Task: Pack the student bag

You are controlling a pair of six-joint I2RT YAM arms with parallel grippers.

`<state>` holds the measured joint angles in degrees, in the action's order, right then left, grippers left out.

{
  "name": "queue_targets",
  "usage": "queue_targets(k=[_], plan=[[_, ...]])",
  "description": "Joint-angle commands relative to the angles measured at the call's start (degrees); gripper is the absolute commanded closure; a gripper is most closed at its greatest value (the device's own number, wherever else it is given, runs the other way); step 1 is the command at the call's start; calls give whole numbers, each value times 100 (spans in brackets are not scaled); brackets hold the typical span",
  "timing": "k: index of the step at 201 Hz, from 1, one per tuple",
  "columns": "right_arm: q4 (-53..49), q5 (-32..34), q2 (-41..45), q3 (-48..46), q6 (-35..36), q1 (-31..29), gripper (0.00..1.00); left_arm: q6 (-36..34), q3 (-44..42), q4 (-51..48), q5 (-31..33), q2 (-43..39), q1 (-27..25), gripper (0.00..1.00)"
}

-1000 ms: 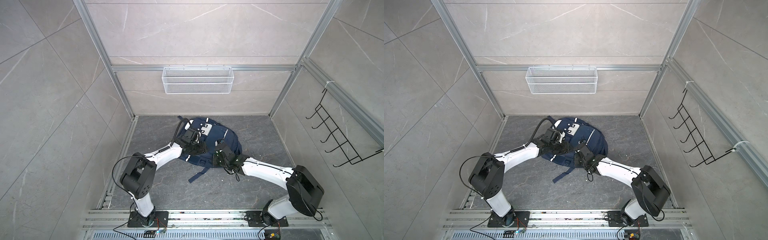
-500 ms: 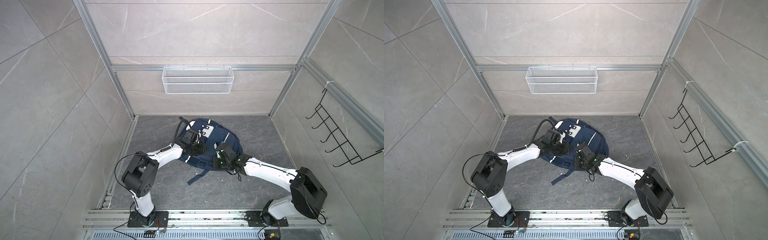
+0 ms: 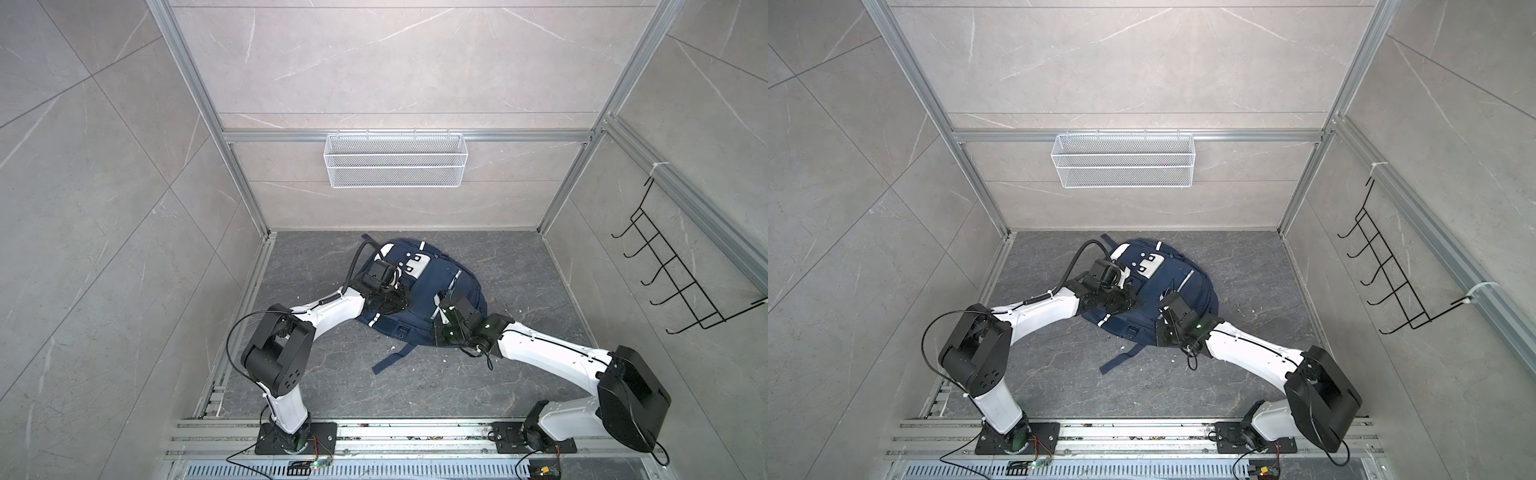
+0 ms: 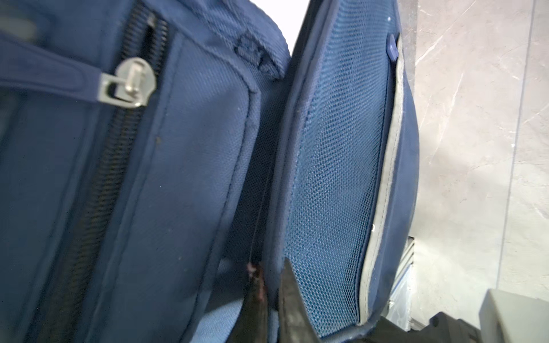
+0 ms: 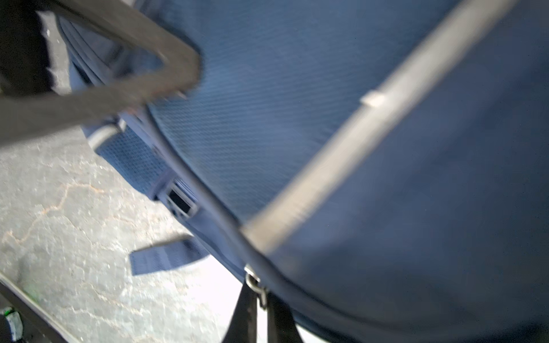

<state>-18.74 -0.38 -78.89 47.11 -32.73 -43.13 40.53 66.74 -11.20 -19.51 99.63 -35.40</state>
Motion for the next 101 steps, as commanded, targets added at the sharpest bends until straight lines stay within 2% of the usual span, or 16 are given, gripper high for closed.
queue_targets(k=[1, 32, 61, 101], plan=[[-670, 199, 374, -192, 131, -35, 99, -532, 175, -713, 846, -415, 356, 100], [-953, 576, 607, -229, 196, 10, 99, -631, 53, -954, 1152, -614, 624, 100], [-1063, 724, 636, -240, 91, 314, 99, -615, -78, -954, 1199, -716, 828, 100], [-547, 74, 308, -297, 2, 292, 100, -609, 80, -924, 1223, -627, 925, 100]])
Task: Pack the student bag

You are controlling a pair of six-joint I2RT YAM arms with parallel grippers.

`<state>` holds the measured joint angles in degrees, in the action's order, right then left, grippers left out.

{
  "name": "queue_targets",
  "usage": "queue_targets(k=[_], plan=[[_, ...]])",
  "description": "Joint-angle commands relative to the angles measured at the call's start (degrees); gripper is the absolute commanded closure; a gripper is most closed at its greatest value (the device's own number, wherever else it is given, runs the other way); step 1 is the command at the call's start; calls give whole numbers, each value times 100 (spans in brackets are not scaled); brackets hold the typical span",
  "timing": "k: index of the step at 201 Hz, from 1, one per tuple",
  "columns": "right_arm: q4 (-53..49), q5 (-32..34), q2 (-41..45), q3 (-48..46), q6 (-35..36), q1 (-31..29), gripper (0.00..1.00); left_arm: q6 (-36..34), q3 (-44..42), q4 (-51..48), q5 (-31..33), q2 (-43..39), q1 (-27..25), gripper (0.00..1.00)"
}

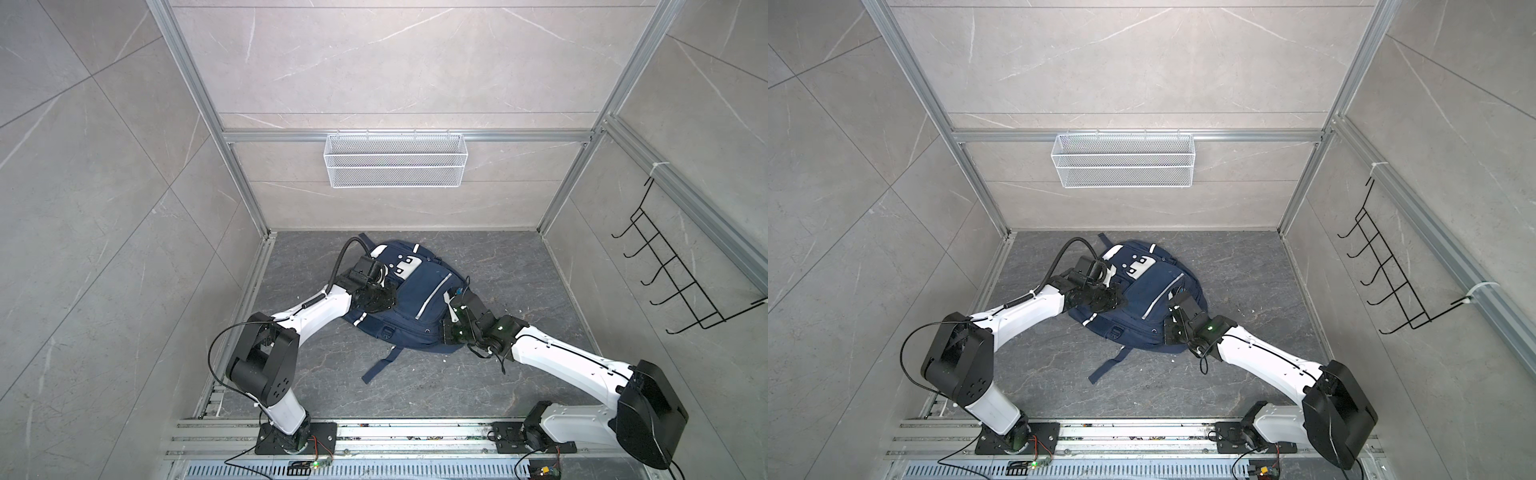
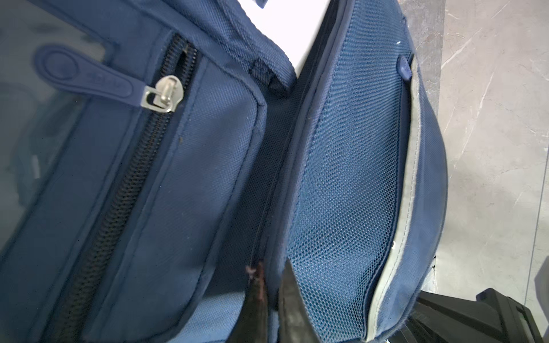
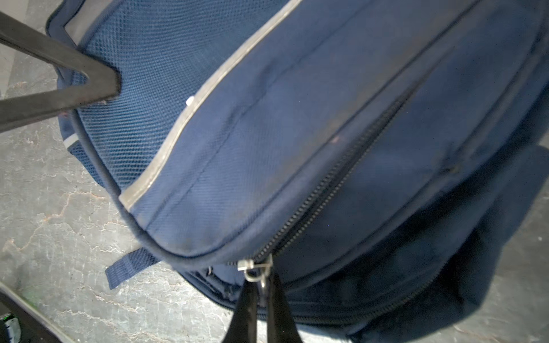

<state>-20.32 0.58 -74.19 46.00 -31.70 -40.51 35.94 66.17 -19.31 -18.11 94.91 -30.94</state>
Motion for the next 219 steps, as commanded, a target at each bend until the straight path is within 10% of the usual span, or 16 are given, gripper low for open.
queue_targets(k=[1, 85, 140, 219], plan=[[-370, -31, -168, -191, -105, 19, 100, -154, 152, -119, 1082, -138, 477, 100], [438, -272, -1278, 491, -538, -1241, 100, -255, 1703, -381, 695, 1070, 496, 96], [542, -456, -1961, 1271, -432, -1397, 100, -108, 436, -180, 598, -62, 483, 57], [376, -561, -2212, 1709, -275, -1451, 100, 503, -1358, 532, 404, -1503, -29, 53]])
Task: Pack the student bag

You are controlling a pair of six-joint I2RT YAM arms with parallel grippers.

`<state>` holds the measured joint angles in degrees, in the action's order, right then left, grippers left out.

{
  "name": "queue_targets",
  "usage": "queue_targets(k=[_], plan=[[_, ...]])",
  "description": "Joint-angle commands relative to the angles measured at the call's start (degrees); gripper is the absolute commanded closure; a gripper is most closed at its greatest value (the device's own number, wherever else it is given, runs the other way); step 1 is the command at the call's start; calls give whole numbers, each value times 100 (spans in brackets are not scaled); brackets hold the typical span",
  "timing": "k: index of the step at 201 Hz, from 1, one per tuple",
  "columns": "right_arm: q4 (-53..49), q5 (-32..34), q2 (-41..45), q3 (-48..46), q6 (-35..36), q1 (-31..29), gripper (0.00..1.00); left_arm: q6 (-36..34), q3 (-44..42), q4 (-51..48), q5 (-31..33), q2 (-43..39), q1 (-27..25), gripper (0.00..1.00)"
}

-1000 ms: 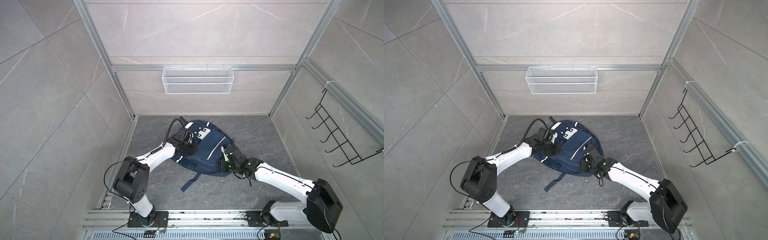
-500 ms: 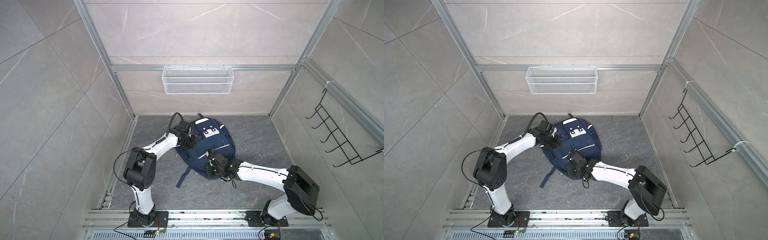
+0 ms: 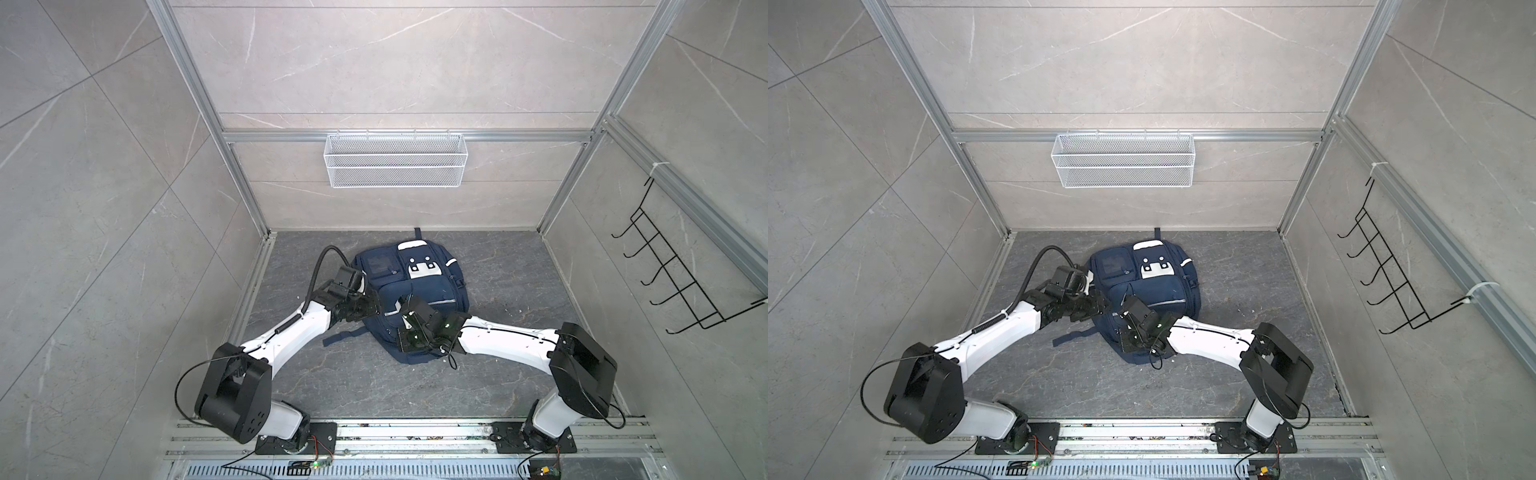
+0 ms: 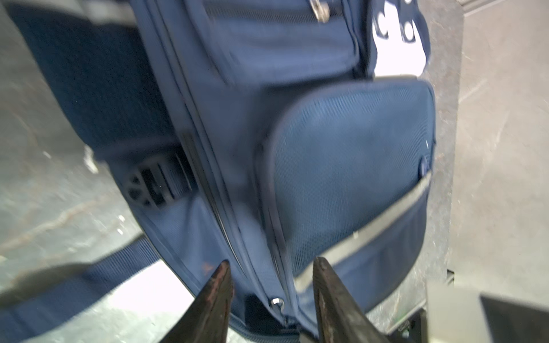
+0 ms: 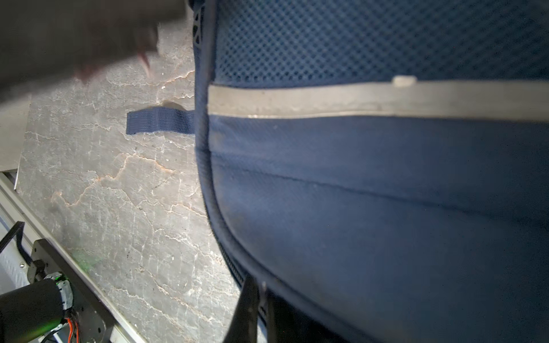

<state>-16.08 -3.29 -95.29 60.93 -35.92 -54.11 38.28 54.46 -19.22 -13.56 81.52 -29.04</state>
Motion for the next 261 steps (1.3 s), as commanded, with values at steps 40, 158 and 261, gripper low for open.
queue_targets(k=[40, 158, 261], plan=[[-142, -175, -176, 367, 159, -118, 100, 373, -135, 709, -45, 163, -532, 53], [-818, 634, 1218, -871, 466, 933, 100, -69, -180, -42, 653, -240, -17, 100], [-662, 226, 1339, -980, 421, 982, 100, -118, 413, 229, 174, 792, 659, 100]])
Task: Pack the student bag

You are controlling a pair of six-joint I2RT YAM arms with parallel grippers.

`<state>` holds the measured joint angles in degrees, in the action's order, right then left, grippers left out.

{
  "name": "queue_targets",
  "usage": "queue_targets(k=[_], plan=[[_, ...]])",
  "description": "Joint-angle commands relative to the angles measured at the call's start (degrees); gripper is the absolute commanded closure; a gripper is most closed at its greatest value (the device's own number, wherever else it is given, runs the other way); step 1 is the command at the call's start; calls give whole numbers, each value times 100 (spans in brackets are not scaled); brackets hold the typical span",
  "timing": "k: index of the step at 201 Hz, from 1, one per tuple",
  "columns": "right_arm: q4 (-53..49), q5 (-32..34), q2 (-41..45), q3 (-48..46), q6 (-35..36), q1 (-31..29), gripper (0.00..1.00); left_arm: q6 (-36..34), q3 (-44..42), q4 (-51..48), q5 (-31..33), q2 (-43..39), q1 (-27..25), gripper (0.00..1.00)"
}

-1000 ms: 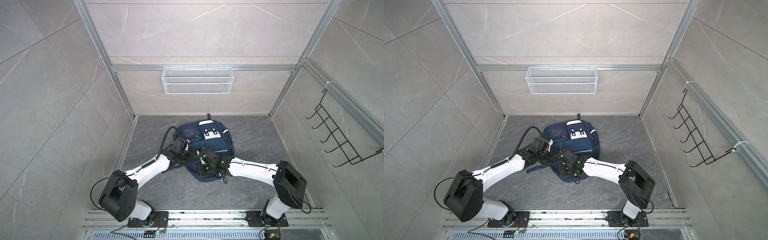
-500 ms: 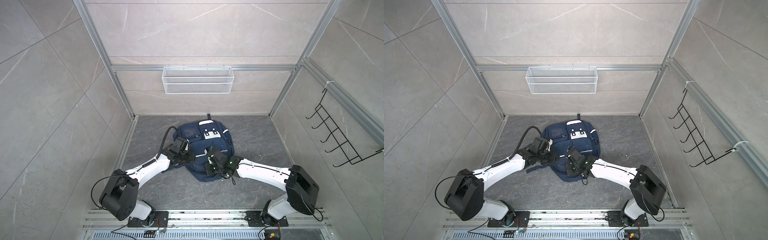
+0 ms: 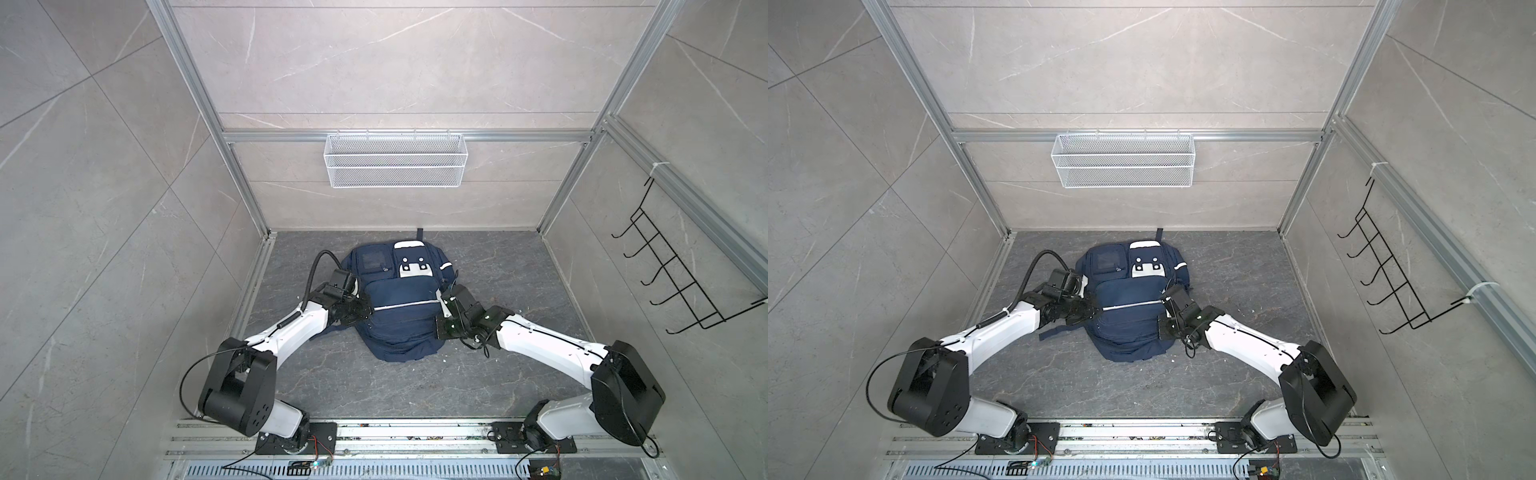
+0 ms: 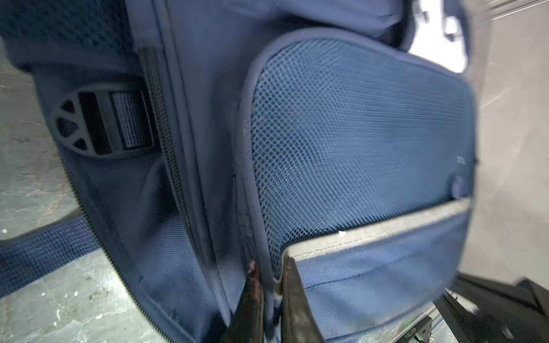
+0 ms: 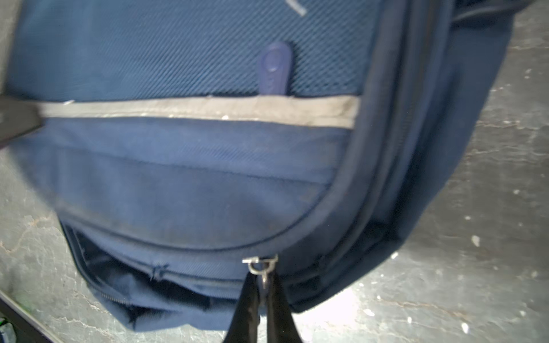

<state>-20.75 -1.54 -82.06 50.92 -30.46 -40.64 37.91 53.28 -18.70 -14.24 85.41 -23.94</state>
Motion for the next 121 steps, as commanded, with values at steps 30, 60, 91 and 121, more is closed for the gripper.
queue_targets(k=[30, 60, 91, 121], plan=[[-184, 195, -173, 176, -265, -799, 100, -74, 1055, 106, 126, 777, 144, 97], [-144, 228, -369, 301, -320, -925, 100, -67, 1172, 88, 128, 739, 144, 97], [-47, 124, -457, 427, -336, -969, 100, -66, 989, -80, 319, 500, 158, 77], [-24, 84, -633, 568, -313, -1097, 100, 20, 584, -101, 426, -67, 153, 67]])
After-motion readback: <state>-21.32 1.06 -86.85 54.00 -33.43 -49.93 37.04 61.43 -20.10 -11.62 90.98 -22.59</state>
